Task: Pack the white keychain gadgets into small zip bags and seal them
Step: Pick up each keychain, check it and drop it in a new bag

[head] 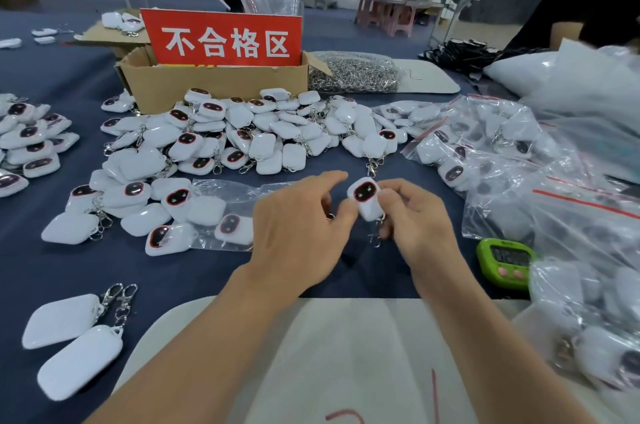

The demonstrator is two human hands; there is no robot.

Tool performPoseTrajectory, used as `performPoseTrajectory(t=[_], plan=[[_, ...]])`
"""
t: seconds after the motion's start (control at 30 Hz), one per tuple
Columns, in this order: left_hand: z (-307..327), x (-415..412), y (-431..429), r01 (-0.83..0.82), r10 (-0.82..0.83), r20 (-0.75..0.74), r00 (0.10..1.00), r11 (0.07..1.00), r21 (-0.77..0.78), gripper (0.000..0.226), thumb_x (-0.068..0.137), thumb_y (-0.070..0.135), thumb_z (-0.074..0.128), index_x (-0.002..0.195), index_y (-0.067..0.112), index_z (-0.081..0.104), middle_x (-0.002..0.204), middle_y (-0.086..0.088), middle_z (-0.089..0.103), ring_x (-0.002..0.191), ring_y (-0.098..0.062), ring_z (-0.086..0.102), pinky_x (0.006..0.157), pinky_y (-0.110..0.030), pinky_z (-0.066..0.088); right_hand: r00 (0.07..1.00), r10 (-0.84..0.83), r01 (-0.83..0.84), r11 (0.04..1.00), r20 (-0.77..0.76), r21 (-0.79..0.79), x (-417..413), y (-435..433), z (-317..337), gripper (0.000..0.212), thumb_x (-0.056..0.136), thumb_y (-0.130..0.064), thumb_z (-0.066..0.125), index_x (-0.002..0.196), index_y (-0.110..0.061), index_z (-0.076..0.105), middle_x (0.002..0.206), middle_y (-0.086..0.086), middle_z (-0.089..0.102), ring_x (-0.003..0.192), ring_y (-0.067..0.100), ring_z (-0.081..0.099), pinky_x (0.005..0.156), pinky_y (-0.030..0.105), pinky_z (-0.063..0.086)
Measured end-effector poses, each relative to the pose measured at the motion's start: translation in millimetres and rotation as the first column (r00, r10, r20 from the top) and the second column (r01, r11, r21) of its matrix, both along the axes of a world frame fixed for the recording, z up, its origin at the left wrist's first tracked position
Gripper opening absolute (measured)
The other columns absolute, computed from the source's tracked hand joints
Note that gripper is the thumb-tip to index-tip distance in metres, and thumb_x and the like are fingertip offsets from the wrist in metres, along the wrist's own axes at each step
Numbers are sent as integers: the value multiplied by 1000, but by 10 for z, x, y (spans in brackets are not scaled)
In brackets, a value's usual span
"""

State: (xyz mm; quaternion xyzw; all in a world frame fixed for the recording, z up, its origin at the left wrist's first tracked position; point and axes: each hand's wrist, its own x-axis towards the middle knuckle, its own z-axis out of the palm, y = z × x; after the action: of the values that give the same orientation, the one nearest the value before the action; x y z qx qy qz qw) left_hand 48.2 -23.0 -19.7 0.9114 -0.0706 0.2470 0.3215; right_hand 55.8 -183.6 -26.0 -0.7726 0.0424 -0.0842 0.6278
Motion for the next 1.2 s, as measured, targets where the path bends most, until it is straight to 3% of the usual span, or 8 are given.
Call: performPoseTrajectory(t=[0.13, 0.27, 0.33, 0.53, 0.73, 0.83, 1.0, 1.2], plan=[[26, -55, -47, 138, -155, -70, 985, 970, -198, 31, 91, 51, 58, 117, 42, 71, 79, 18, 67, 78, -4, 58, 74, -26, 47, 988, 141, -117, 952, -65, 282, -307, 41, 55, 24, 105, -5, 46, 98, -10, 69, 74, 6, 71, 48, 19, 61, 44, 23, 42], [50, -67, -76, 198, -238, -50, 970, 893, -403, 22, 96, 24, 62, 107, 38, 75, 83, 22, 70, 77, -3, 63, 68, -14, 42, 964, 238, -204, 948, -120, 243, -330, 47, 129, 7, 88, -17, 61, 87, -16, 68, 71, 14, 68, 50, 21, 54, 50, 25, 40], [76, -71, -72, 204, -246, -36, 969, 868, -453, 22, 98, 21, 61, 102, 35, 76, 85, 22, 72, 77, -5, 64, 64, -13, 43, 952, 278, -246, 943, -125, 226, -312, 60, 161, 9, 80, -25, 62, 82, -19, 69, 70, 13, 67, 52, 22, 52, 52, 26, 39], [65, -70, -95, 218, -284, -68, 956, 848, -484, 24, 99, 22, 57, 99, 37, 76, 87, 19, 74, 82, -13, 68, 76, -38, 54, 968, 244, -224, 946, -63, 233, -294, 61, 126, 24, 86, -28, 56, 84, -12, 74, 69, 9, 66, 52, 19, 51, 51, 24, 39], [49, -84, -115, 223, -267, -25, 963, 849, -478, 24, 89, 21, 70, 98, 43, 74, 86, 22, 73, 83, -5, 70, 75, -20, 55, 994, 90, -81, 984, -55, 159, -253, 34, 145, 20, 78, -33, 64, 67, -18, 72, 61, 15, 57, 59, 23, 46, 62, 37, 32], [48, -91, -130, 220, -270, -41, 962, 856, -469, 25, 86, 23, 70, 100, 43, 74, 87, 21, 73, 82, -6, 70, 74, -20, 56, 996, 62, -53, 988, -59, 143, -261, 23, 156, 20, 74, -31, 66, 67, -14, 72, 60, 16, 56, 61, 25, 43, 63, 41, 30], [57, -123, -144, 216, -269, -68, 961, 877, -430, 18, 88, 26, 66, 100, 35, 76, 81, 12, 73, 76, -14, 69, 73, -38, 56, 999, 15, -9, 987, -37, 159, -278, 38, 184, 18, 71, -26, 68, 66, -9, 73, 63, 18, 53, 55, 22, 41, 55, 34, 31], [84, -133, -124, 178, -242, -97, 965, 885, -430, 14, 86, 34, 61, 83, 28, 73, 71, 7, 70, 72, -15, 66, 69, -41, 52, 993, 114, -111, 983, -8, 144, -299, 39, 184, 24, 83, -14, 67, 59, -16, 71, 56, -4, 65, 47, 14, 49, 47, 16, 39]])
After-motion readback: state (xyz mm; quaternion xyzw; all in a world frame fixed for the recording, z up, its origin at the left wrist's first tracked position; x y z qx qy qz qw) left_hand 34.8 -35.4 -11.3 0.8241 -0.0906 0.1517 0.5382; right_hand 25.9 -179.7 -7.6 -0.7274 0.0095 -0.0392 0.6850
